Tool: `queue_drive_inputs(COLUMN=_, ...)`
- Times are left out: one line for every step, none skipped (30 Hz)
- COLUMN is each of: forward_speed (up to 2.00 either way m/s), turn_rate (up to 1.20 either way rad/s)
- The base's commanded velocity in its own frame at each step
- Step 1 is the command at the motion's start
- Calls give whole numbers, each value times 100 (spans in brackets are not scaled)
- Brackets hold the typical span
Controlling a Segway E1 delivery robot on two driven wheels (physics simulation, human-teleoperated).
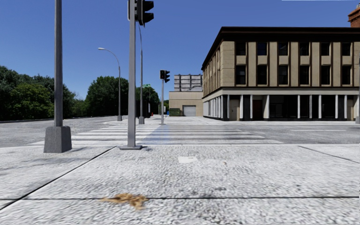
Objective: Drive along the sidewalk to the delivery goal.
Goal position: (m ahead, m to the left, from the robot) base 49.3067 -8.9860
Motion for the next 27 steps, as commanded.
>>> queue_drive_inputs(forward_speed=200, turn_rate=0)
queue_drive_inputs(forward_speed=200, turn_rate=0)
queue_drive_inputs(forward_speed=200, turn_rate=0)
queue_drive_inputs(forward_speed=200, turn_rate=0)
queue_drive_inputs(forward_speed=200, turn_rate=0)
queue_drive_inputs(forward_speed=200, turn_rate=0)
queue_drive_inputs(forward_speed=200, turn_rate=0)
queue_drive_inputs(forward_speed=200, turn_rate=0)
queue_drive_inputs(forward_speed=200, turn_rate=0)
queue_drive_inputs(forward_speed=200, turn_rate=0)
queue_drive_inputs(forward_speed=200, turn_rate=0)
queue_drive_inputs(forward_speed=200, turn_rate=0)
queue_drive_inputs(forward_speed=200, turn_rate=0)
queue_drive_inputs(forward_speed=200, turn_rate=0)
queue_drive_inputs(forward_speed=200, turn_rate=0)
queue_drive_inputs(forward_speed=200, turn_rate=0)
queue_drive_inputs(forward_speed=200, turn_rate=0)
queue_drive_inputs(forward_speed=200, turn_rate=0)
queue_drive_inputs(forward_speed=200, turn_rate=0)
queue_drive_inputs(forward_speed=200, turn_rate=0)
queue_drive_inputs(forward_speed=200, turn_rate=0)
queue_drive_inputs(forward_speed=200, turn_rate=0)
queue_drive_inputs(forward_speed=200, turn_rate=0)
queue_drive_inputs(forward_speed=200, turn_rate=0)
queue_drive_inputs(forward_speed=200, turn_rate=0)
queue_drive_inputs(forward_speed=200, turn_rate=0)
queue_drive_inputs(forward_speed=200, turn_rate=0)
